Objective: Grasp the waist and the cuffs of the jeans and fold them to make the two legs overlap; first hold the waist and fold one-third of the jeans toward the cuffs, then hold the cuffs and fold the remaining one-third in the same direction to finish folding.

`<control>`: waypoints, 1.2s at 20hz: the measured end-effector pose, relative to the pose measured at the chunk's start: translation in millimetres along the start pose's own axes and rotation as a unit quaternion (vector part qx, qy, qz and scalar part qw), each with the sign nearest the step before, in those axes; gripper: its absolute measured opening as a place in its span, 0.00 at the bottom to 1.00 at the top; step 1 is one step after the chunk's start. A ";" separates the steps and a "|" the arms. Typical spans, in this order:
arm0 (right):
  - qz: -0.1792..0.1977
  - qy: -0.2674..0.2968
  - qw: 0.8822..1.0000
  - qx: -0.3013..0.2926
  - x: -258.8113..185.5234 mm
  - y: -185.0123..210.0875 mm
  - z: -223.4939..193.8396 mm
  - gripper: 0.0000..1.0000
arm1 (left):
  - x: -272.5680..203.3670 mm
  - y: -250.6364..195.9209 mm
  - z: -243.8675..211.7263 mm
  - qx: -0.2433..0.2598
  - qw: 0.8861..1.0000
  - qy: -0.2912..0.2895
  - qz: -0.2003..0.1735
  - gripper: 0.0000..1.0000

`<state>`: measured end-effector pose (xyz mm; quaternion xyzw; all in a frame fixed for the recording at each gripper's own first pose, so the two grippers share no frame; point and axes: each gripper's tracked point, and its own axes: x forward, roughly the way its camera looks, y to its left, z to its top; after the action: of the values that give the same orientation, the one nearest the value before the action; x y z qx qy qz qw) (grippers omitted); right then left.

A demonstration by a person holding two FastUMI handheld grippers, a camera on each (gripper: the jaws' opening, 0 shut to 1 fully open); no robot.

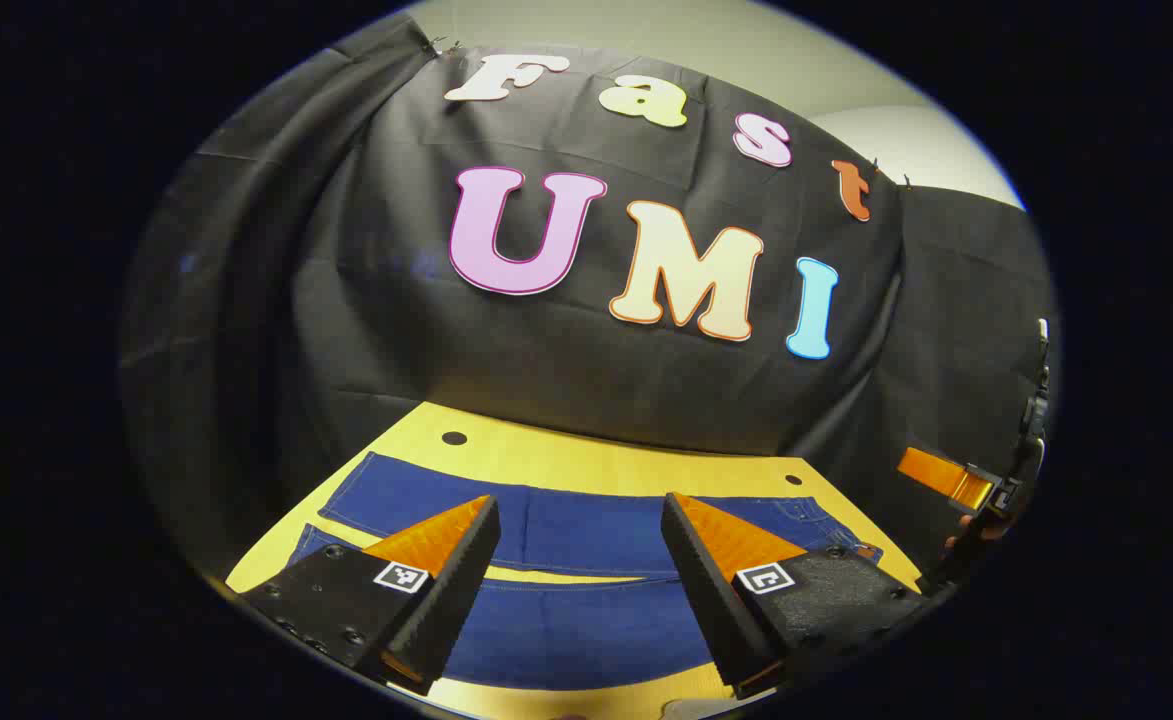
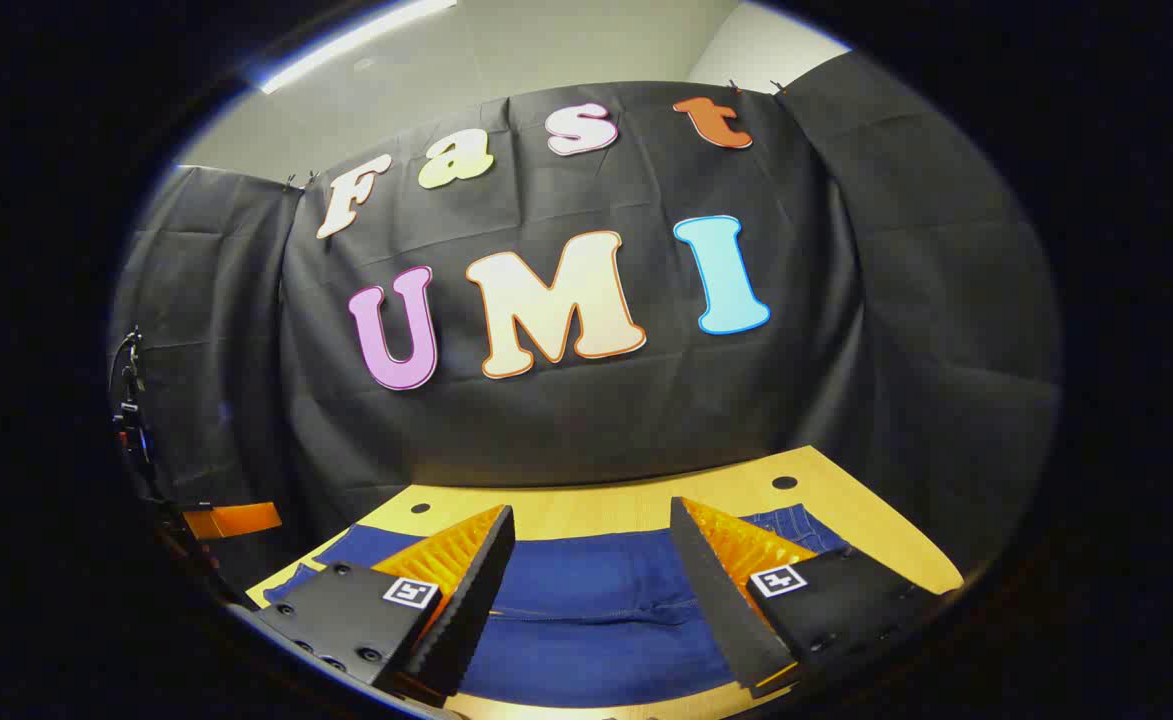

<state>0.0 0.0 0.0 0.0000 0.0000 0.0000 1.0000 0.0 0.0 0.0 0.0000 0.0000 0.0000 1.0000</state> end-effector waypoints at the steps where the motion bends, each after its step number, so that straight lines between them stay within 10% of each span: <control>1: -0.001 0.003 1.000 -0.005 0.2 -1.8 -0.3 0.97 | -1.3 3.1 -2.2 -0.003 1.000 0.003 0.005 0.96; 17: -0.014 0.035 0.999 -0.026 -18.6 15.5 -21.9 0.97 | -24.9 43.2 -64.8 0.022 0.993 0.097 -0.059 0.95; 24: -0.035 0.080 0.995 -0.041 -46.8 22.8 -58.8 0.97 | -53.4 90.2 -147.3 0.095 0.945 0.259 -0.174 0.95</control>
<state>-46.8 22.8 -58.8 -0.0411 0.0802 -0.0346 0.9953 -53.4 90.2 -147.3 0.0953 0.2588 -0.1744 0.9453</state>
